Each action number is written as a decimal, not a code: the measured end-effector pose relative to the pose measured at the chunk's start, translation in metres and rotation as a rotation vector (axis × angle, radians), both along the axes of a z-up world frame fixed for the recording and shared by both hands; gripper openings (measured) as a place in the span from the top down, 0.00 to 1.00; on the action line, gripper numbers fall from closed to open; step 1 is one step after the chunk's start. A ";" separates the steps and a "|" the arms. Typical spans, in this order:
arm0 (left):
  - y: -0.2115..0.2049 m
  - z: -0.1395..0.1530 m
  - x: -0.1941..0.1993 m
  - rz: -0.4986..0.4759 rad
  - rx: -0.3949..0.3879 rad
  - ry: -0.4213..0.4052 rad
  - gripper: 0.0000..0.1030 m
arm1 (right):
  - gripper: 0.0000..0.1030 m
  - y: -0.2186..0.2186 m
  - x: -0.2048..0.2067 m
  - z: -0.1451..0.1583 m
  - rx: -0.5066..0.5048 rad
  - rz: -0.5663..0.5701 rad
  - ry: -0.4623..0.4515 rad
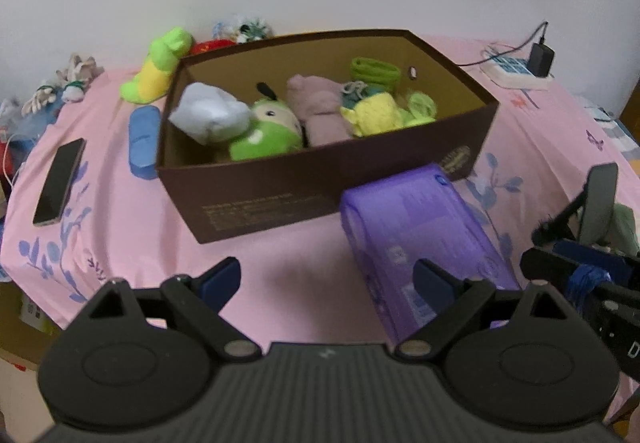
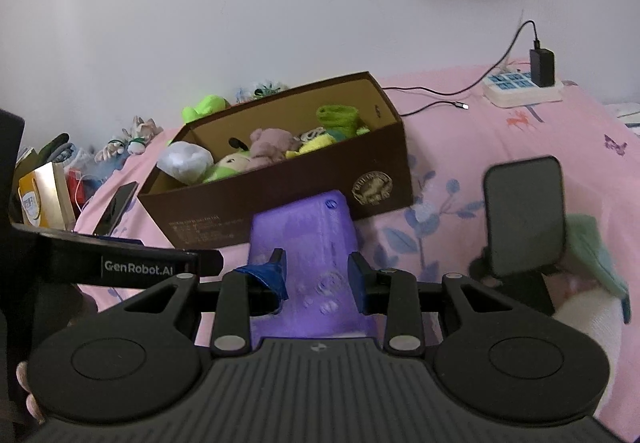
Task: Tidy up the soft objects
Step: 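Withdraw both grippers from the box toward the phone stand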
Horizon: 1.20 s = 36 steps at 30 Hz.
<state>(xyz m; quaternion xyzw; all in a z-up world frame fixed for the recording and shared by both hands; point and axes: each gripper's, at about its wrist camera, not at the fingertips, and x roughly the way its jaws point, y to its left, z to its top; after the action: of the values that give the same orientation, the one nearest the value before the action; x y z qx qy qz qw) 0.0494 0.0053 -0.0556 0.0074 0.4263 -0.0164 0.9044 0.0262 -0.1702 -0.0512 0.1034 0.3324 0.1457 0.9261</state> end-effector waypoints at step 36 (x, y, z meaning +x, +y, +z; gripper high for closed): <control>-0.146 -0.014 -0.018 -0.039 -0.017 0.088 0.09 | 0.82 -0.146 -0.016 -0.006 -0.124 0.167 -0.021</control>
<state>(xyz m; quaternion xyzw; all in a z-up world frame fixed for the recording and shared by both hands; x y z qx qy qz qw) 0.0316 -0.1406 -0.0694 0.0075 0.4654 -0.0379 0.8843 0.0099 -0.3158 -0.0577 0.0165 0.3387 0.2026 0.9187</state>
